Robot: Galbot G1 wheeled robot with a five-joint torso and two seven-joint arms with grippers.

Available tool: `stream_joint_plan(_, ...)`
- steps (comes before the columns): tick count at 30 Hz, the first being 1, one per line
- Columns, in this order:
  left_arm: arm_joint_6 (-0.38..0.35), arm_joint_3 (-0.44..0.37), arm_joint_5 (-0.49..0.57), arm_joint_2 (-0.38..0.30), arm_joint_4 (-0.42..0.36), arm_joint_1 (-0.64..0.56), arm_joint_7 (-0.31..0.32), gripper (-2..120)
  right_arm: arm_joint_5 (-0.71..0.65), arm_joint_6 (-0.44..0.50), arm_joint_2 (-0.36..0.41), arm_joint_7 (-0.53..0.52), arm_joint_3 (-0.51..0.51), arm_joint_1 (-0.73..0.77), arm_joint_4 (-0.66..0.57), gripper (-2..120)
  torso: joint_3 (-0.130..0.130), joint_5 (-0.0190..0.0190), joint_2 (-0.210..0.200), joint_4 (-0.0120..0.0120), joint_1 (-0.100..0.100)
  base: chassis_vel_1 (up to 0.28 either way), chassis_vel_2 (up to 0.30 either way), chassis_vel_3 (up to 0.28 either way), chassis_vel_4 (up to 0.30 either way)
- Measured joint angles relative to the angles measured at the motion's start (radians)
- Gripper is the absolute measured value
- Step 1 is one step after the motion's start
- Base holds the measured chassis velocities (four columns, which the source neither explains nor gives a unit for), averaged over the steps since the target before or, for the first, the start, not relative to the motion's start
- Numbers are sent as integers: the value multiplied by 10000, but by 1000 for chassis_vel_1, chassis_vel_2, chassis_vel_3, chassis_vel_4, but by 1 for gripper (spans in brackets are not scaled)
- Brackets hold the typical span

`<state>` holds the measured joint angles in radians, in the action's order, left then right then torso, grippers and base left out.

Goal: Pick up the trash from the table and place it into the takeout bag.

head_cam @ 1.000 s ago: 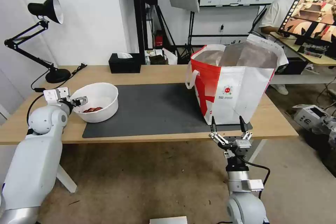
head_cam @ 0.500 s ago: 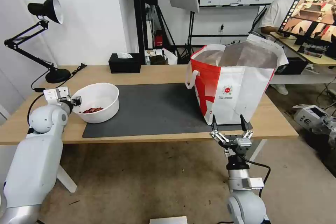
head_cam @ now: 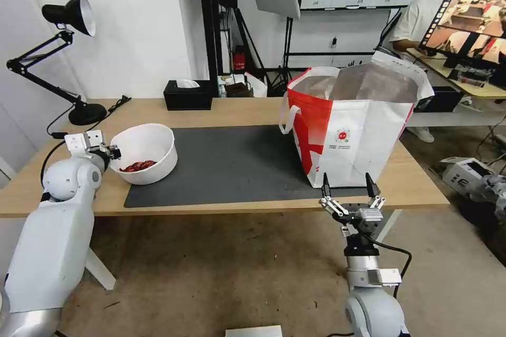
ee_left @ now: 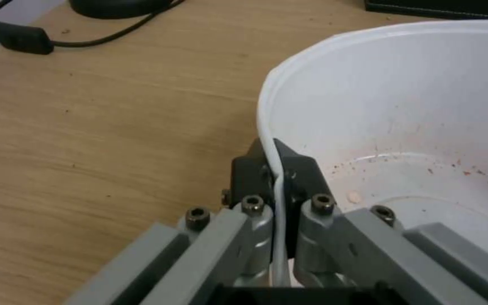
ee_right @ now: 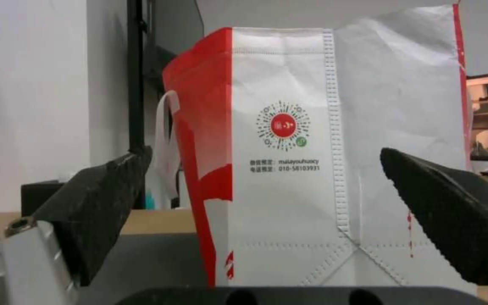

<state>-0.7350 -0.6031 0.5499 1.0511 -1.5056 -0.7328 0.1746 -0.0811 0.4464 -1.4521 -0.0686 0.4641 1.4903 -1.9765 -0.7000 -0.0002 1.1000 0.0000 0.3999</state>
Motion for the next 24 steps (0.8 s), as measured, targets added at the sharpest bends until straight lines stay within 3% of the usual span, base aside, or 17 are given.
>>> stream_joint_plan(13,-9,-97,465,-45,-302,-17,361,0,-11,-3,56,-6,56,36,-69,100,-1,0,-1,1,1,0,0,0,0)
stream_joint_plan(24,-11,-47,2021,-251,-1459,274,1398,0,-16,-3,50,-10,111,75,-122,100,0,2,-1,1,2,0,0,0,0)
